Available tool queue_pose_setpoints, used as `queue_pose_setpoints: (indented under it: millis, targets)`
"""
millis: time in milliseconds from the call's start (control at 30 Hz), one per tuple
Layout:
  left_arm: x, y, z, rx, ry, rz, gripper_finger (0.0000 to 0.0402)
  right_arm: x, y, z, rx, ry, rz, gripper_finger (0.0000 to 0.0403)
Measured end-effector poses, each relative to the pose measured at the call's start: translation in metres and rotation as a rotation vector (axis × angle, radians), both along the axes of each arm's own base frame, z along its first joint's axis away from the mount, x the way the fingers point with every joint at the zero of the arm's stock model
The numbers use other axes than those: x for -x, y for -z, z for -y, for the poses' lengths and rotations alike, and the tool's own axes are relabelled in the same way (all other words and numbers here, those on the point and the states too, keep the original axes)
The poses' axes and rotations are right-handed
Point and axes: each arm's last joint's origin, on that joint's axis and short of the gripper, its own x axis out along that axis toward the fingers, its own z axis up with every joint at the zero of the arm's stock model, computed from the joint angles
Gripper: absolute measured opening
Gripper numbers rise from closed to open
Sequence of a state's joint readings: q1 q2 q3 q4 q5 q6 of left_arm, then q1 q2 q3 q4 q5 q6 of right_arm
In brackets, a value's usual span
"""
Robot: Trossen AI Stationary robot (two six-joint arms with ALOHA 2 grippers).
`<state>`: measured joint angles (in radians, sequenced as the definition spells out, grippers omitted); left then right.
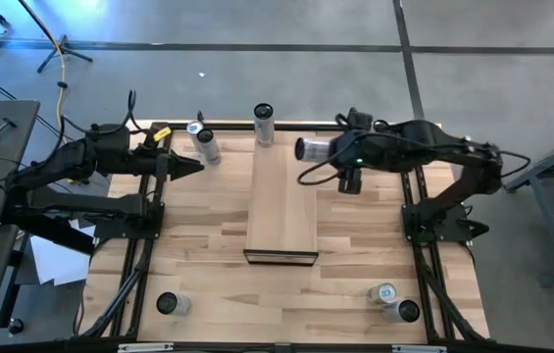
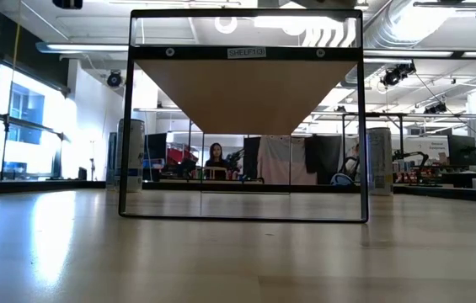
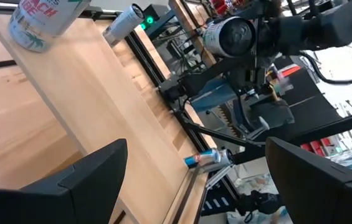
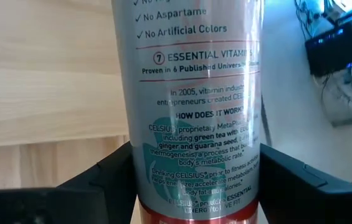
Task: Place canned beverage on shelf
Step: Put the white pink soda can on the shelf aligned with the white pink soda can
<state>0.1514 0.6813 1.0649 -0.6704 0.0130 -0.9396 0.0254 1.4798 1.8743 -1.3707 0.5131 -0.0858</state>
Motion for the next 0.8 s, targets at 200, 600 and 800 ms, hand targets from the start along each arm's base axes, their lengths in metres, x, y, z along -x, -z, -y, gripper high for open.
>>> queue_pose_setpoints:
  millis: [200, 600, 800]
  targets:
    - [-0.004, 0.001, 0.005, -0.032, 0.056, -0.016, 0.0347, 0.039, 0.041, 0.001, -0.105, 0.113, 0.176, 0.0252]
    - [-0.024, 0.009, 0.004, -0.011, 0.013, -0.084, 0.0347, 0.039, 0.112, -0.005, -0.27, 0.099, 0.909, 0.0252]
    - [-0.034, 0.012, 0.003, 0.007, 0.008, -0.104, 0.0347, 0.025, 0.138, 0.003, -0.343, -0.004, 1.154, 0.0252]
